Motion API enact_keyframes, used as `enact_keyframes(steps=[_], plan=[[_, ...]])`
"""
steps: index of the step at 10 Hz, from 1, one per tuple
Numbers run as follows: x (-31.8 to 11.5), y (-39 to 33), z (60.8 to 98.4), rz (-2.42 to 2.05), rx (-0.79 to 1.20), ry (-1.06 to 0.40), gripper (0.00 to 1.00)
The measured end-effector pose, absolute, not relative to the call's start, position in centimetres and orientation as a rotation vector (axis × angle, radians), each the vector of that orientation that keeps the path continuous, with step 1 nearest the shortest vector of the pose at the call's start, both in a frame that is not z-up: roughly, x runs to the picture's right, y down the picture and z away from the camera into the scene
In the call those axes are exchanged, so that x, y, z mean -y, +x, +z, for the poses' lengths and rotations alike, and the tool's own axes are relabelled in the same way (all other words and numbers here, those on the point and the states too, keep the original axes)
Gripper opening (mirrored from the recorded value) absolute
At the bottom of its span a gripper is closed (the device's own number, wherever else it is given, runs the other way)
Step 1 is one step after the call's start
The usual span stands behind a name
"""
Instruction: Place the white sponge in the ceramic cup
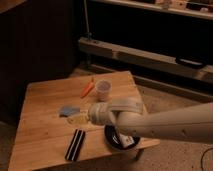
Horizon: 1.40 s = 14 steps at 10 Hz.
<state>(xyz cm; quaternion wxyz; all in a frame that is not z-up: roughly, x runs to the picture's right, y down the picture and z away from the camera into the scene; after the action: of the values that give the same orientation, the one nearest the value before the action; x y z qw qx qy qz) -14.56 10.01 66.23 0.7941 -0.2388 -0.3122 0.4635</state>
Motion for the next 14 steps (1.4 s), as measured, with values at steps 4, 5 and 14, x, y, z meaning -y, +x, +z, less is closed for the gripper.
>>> enact_keyframes(steps=[4,5,14], plan=[[-11.6,-15.3,71.1,0.989,0.676,-0.522,0.8],[-11.3,-15.5,71.5,0.981,0.678,-0.518,0.8],[-9.8,-13.5,77.0,1.039,0.786,-0.503,0.8]])
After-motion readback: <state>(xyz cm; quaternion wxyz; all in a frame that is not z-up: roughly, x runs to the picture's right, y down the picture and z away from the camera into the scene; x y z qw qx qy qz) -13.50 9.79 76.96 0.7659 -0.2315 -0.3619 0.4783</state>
